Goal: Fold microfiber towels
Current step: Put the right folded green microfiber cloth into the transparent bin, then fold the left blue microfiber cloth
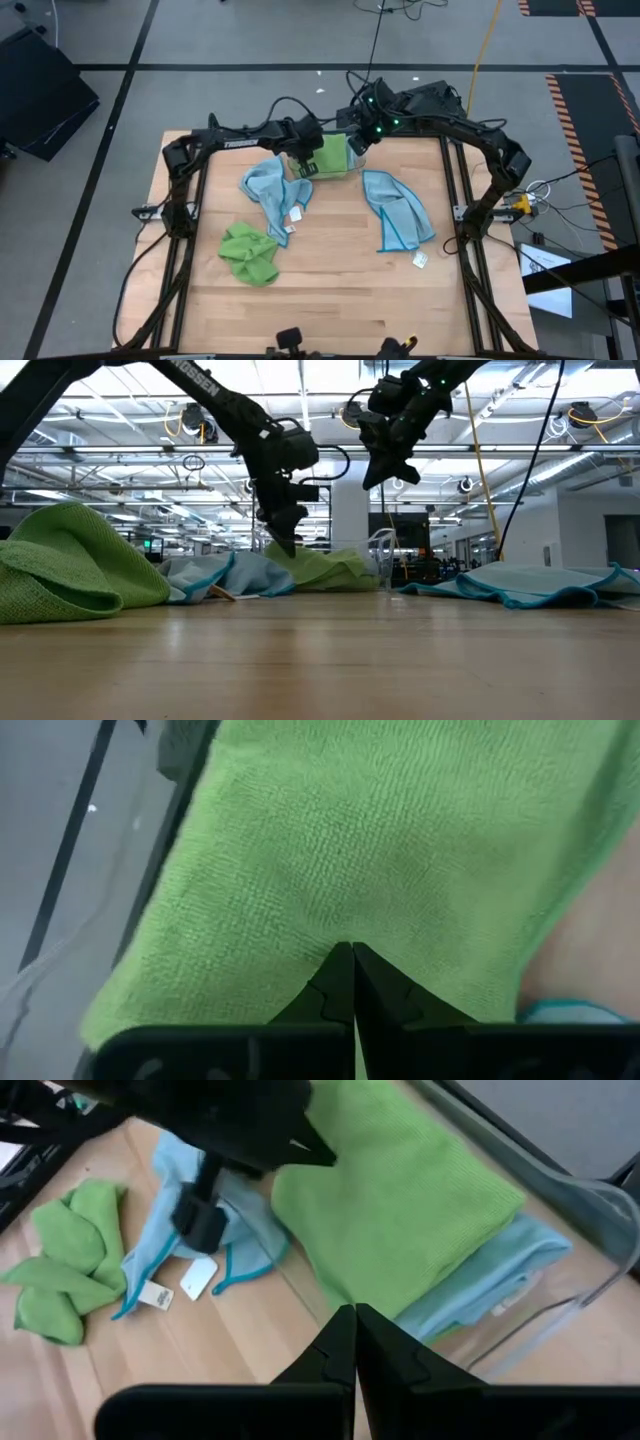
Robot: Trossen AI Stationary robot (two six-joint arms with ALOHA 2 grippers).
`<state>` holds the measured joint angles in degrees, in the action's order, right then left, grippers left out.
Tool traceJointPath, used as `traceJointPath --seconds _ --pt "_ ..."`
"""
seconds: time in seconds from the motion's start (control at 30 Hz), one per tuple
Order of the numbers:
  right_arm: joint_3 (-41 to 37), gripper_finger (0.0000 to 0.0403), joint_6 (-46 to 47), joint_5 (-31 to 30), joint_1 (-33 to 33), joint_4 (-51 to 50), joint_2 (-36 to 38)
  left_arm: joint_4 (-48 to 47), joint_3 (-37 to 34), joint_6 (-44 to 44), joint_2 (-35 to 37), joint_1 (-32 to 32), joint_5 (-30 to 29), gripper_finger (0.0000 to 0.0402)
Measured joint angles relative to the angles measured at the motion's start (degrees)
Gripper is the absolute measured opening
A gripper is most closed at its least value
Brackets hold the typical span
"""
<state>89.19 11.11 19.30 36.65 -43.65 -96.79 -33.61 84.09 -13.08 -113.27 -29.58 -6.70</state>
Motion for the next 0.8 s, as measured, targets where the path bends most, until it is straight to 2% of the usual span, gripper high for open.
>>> traceJointPath --seconds 0.3,0.47,0.57,0.7,0.8 --pt "0.0 0.0 1.7 -2.0 -1.2 0.0 0.0 0.8 0.2 -0.2 -2.1 0.4 -2.5 0.0001" --pt "0.0 0.0 2.2 -1.5 -1.3 -0.7 0.0 -0.2 0.8 1.7 3.4 1.0 -6.7 0.0001" --pt "0.0 0.0 3.1 -1.5 -1.3 -2.2 0.0 -1.2 0.8 4.5 7.7 1.0 -7.1 0.0003" --pt "0.0 0.0 3.3 -1.3 -1.4 -4.4 0.0 -9.4 0.9 13.1 14.5 1.6 -5.3 0.0013" --pt "0.0 0.0 3.2 -1.3 -1.5 -6.2 0.0 -20.5 0.2 23.3 17.7 3.2 -4.1 0.0025"
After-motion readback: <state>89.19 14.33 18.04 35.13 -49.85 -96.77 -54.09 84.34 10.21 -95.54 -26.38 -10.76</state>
